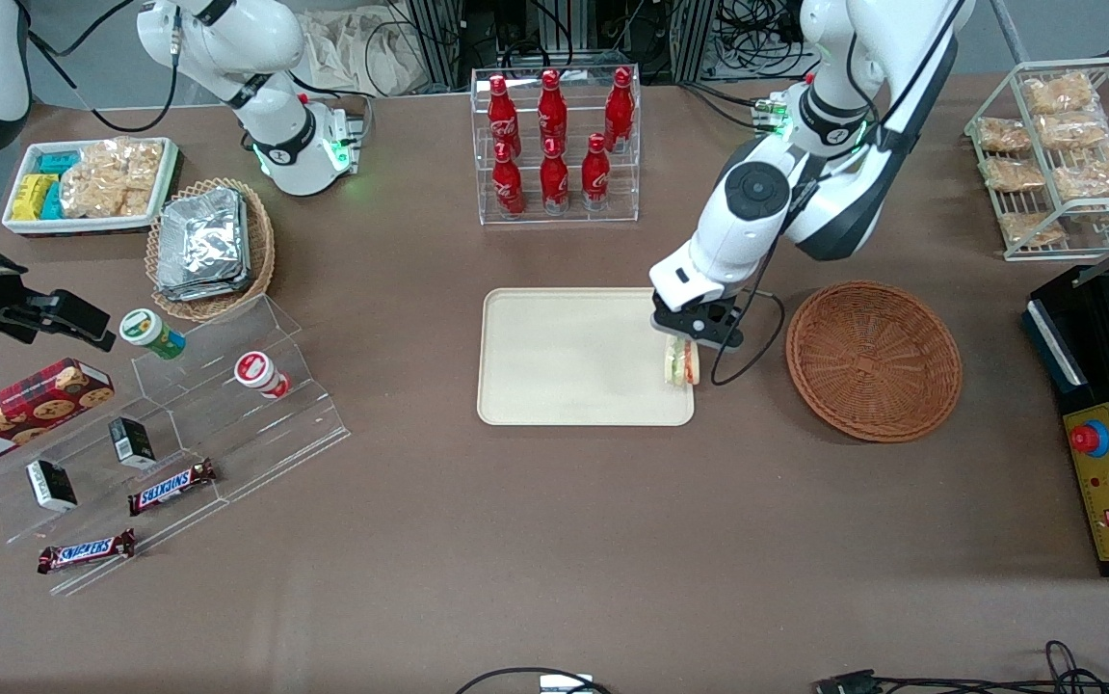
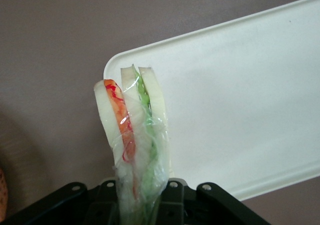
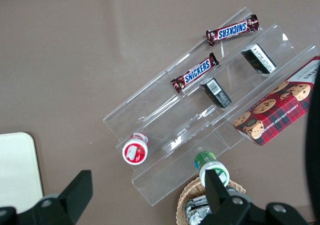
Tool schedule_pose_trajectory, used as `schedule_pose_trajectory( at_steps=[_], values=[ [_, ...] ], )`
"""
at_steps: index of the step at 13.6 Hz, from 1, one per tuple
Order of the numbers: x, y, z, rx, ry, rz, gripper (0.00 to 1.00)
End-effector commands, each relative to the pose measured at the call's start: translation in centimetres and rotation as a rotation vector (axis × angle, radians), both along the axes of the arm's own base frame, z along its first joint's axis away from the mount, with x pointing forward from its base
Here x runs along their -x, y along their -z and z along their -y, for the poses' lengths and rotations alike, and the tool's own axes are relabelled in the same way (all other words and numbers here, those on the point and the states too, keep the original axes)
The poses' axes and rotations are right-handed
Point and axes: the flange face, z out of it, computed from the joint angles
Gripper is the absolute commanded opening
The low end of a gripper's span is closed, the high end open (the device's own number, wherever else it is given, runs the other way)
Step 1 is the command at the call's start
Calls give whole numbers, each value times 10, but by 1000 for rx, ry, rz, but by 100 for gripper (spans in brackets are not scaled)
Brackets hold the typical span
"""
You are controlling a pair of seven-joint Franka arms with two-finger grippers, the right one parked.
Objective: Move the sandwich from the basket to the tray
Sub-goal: 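Carry the sandwich over the white tray and lower it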
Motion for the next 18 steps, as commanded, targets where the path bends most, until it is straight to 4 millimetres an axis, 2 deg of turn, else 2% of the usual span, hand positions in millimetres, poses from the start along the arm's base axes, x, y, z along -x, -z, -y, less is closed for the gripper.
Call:
schedule_pose_trajectory(
  at_steps=[1, 3, 5, 8, 10, 12, 13, 15, 17, 18],
  values=[
    [3, 18, 38, -11, 3, -20, 6],
    [4, 35, 46, -27, -5, -28, 6],
    [13, 46, 57, -44, 5, -29, 6],
    [18, 67, 58, -56, 10, -60, 6],
    [20, 74, 59, -65, 11, -63, 9],
    [20, 80, 59, -70, -10, -65, 18],
    [19, 82, 60, -69, -16, -71, 25],
    [20, 86, 60, -71, -13, -76, 67],
    [18, 85, 60, -70, -68, -75, 100],
    [16, 83, 61, -67, -77, -72, 100]
  ],
)
